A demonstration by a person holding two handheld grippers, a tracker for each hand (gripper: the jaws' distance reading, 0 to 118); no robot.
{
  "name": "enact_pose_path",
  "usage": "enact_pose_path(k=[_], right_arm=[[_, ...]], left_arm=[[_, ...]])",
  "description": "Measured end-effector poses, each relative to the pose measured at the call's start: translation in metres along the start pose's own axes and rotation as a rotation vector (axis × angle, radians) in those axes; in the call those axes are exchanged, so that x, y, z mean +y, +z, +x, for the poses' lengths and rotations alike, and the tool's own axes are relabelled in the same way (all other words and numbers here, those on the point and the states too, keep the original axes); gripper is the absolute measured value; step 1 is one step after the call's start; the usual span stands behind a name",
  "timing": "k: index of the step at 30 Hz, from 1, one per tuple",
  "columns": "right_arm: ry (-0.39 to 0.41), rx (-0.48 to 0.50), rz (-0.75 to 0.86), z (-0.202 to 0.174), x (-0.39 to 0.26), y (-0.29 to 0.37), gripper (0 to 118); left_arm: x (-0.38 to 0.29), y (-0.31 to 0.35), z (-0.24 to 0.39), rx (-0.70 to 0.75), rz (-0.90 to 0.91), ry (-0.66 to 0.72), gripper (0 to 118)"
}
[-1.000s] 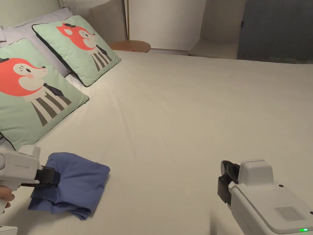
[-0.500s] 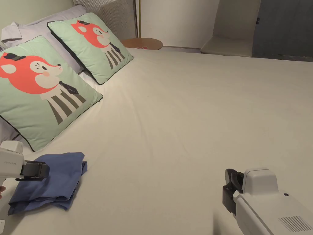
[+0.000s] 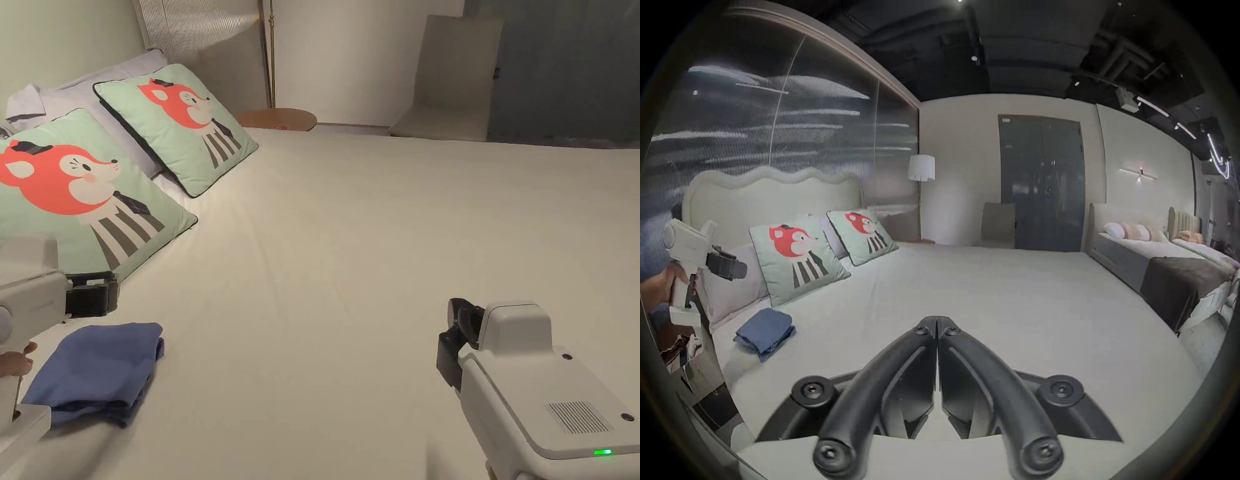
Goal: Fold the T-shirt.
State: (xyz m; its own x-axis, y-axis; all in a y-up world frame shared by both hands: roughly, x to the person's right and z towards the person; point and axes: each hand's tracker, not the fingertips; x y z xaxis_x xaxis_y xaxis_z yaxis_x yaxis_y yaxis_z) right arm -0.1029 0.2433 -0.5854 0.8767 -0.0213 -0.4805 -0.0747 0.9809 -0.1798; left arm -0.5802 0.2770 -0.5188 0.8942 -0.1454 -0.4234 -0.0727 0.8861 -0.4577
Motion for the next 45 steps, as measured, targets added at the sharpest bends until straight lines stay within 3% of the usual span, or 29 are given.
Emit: enact_pose_path(k=[9,17,20,22,23,24,25,45], right_arm=[[0.019,-0.062,0.128,0.035,0.024,0.038,1],[0.064,-0.183,0.203,0.064,0.037,0.074,1],[0.081,-0.231,0.221,0.071,0.038,0.085,1],[0.081,-0.256,0.227,0.076,0.038,0.091,1],[0.078,-0.267,0.229,0.078,0.037,0.093,1],[0.082,-0.278,0.228,0.080,0.038,0.096,1],[0.085,-0.286,0.228,0.082,0.037,0.098,1],[0.062,-0.345,0.232,0.101,0.035,0.104,1]], left_arm=[[0.021,0.087,0.109,-0.108,0.308,0.050,95],[-0.001,0.116,0.191,-0.159,0.521,0.088,89],[-0.012,0.125,0.219,-0.181,0.564,0.090,73],[-0.017,0.125,0.231,-0.192,0.576,0.089,54],[-0.019,0.131,0.240,-0.209,0.579,0.090,41],[-0.020,0.133,0.244,-0.235,0.580,0.101,14],[-0.021,0.135,0.248,-0.248,0.589,0.118,0],[-0.016,0.140,0.278,-0.306,0.561,0.098,0]])
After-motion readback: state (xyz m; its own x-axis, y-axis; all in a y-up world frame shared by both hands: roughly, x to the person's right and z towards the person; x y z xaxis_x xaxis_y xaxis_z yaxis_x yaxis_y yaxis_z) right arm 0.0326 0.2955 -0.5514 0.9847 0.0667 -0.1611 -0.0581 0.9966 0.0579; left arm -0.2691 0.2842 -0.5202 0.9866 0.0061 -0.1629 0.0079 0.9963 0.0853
